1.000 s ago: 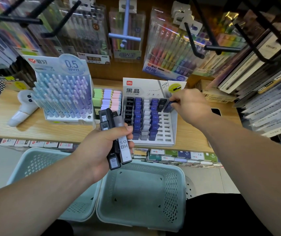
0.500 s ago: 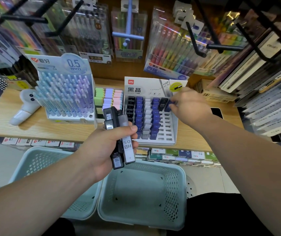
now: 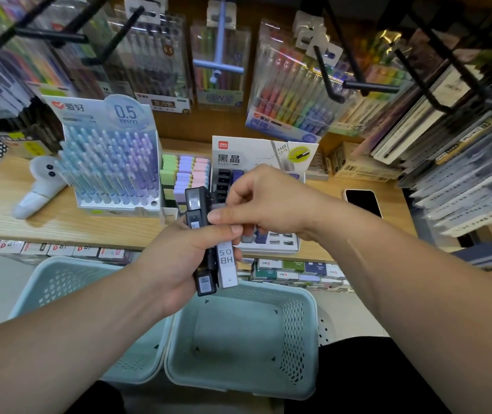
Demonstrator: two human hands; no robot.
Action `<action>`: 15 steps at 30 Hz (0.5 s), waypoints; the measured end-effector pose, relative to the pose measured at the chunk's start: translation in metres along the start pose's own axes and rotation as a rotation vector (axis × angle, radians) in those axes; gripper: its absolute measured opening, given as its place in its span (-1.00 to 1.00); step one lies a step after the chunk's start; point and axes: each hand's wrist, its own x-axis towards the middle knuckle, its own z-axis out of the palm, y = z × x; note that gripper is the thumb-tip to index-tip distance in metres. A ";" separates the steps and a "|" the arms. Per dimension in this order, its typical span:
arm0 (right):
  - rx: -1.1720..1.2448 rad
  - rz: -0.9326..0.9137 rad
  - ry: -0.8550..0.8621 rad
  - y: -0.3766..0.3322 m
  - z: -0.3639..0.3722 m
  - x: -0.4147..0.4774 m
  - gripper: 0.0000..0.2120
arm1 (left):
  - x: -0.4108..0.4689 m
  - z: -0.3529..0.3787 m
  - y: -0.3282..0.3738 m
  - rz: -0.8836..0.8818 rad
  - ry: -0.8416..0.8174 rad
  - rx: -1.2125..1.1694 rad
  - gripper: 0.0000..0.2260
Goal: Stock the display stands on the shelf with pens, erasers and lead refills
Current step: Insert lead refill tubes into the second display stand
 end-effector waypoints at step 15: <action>0.297 0.047 0.129 0.019 -0.028 0.005 -0.86 | 0.002 -0.004 0.004 -0.013 0.042 -0.181 -0.74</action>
